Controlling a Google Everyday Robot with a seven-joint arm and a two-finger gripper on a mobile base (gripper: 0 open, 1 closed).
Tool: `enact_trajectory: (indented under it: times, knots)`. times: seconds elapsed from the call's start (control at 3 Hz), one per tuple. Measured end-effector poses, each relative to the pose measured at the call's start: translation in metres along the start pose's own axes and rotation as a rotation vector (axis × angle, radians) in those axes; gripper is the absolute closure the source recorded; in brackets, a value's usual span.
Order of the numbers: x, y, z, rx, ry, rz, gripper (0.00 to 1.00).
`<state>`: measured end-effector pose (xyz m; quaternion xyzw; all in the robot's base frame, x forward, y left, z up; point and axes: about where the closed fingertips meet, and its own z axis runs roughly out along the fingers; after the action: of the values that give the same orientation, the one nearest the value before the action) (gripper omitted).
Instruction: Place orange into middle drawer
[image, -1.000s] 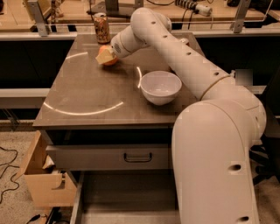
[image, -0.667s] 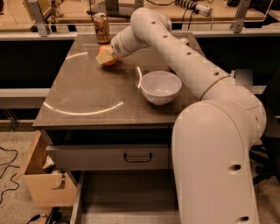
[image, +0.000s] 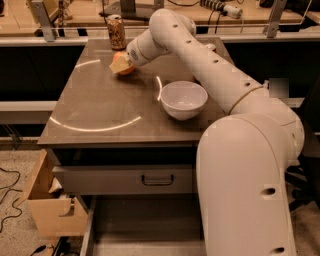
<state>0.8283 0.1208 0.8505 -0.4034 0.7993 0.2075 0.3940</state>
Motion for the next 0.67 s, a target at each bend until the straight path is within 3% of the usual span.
enact_trajectory:
  times: [0.67]
  knots:
    - [-0.0003,0.0001,-0.0002,0.000,0.000,0.000,1.00]
